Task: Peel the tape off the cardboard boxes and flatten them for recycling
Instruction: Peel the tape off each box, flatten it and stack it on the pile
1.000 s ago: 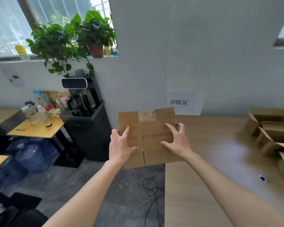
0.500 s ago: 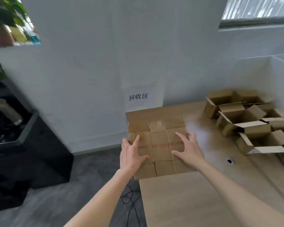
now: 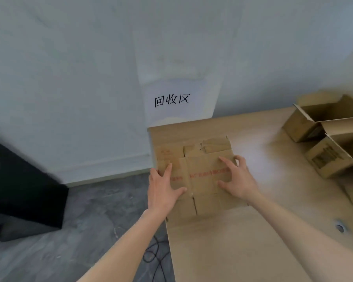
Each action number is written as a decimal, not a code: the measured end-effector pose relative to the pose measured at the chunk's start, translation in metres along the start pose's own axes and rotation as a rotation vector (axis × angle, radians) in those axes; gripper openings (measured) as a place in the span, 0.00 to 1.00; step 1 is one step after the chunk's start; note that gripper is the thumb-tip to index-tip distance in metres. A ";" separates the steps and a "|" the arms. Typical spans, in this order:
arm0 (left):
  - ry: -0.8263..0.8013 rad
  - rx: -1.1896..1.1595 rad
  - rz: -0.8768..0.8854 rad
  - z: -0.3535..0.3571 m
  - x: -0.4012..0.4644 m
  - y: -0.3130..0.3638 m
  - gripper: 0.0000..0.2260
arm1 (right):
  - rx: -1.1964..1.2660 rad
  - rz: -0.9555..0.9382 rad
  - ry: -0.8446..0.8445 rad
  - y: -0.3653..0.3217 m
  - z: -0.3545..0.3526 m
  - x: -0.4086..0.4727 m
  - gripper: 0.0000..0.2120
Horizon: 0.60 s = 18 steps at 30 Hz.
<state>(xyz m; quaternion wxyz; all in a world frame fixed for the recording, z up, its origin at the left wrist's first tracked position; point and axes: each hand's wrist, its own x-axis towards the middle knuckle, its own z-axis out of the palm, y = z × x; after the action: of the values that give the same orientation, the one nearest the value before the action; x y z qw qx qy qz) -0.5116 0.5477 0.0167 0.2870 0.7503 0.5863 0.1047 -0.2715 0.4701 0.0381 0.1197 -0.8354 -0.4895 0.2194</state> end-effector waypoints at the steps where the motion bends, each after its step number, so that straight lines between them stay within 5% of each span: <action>1: 0.013 -0.007 0.002 0.005 0.020 -0.003 0.45 | -0.008 -0.011 0.002 -0.001 0.004 0.022 0.41; 13: 0.178 0.165 -0.033 0.078 0.201 -0.034 0.49 | -0.039 -0.070 0.067 -0.014 0.081 0.225 0.39; 18: 0.263 0.276 0.094 0.106 0.233 -0.054 0.52 | -0.195 -0.181 0.239 -0.003 0.125 0.258 0.39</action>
<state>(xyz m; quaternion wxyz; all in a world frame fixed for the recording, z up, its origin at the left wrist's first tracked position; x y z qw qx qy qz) -0.4354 0.7423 -0.1414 0.0970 0.7891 0.5917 0.1338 -0.2245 0.6937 -0.1342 0.1147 -0.8158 -0.5638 0.0586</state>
